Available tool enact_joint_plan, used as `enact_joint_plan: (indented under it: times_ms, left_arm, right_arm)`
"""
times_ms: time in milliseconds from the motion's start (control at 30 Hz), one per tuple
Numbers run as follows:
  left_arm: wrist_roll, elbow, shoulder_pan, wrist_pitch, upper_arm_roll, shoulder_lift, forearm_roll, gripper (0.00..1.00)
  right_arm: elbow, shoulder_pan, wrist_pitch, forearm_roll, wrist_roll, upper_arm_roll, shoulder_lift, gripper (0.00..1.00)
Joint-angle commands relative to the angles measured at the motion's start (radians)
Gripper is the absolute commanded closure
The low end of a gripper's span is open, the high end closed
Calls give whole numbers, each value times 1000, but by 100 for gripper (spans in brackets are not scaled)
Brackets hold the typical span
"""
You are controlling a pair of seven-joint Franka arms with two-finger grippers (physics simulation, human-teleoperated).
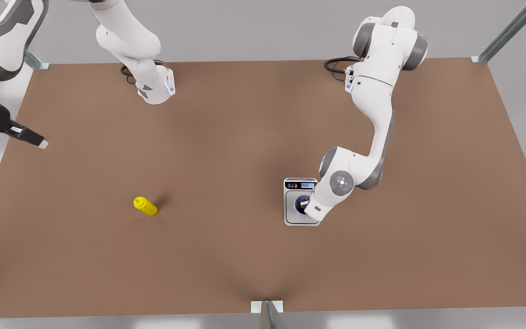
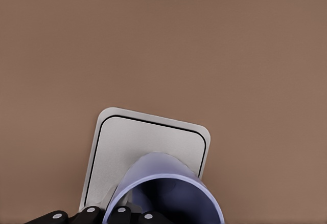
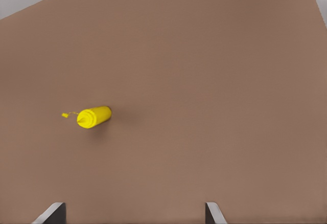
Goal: Move cup to the weight, pick up sauce bottle, pour sauce
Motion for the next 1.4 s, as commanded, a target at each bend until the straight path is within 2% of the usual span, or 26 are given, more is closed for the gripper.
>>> enact_joint_plan:
  times_ms: [0,567,700,800,867,1167,1233,1267,1333,1367]
  left_arm:
    - [4,0,0,1,0,1,-92,79]
    - [4,3,3,40,-3,22,-114,79]
    - [2,3,3,47,-3,24,-114,75]
    - [2,3,8,61,-3,24,-114,52]
    - [2,5,9,61,-5,28,-114,49]
    - [-1,6,9,58,-5,19,-114,46]
    - [-1,8,9,50,-5,8,-114,42]
    - [1,8,12,50,-5,8,-114,36]
    - [12,8,15,50,-6,7,-114,0]
    - [12,8,18,52,-6,7,-114,0]
  right_arm:
    - [0,180,0,0,0,1,0,0]
    - [-2,182,3,0,-2,1,12,0]
    - [0,185,5,0,-2,1,23,0]
    - [0,185,6,0,-2,1,23,0]
    - [0,185,5,-2,-2,1,23,0]
    - [-2,185,3,0,-2,1,23,0]
    - [-2,187,5,0,-2,1,24,0]
    - [-2,188,5,0,-2,1,29,0]
    - [-2,187,5,0,-2,1,29,0]
    - [-2,187,6,0,-2,1,31,0]
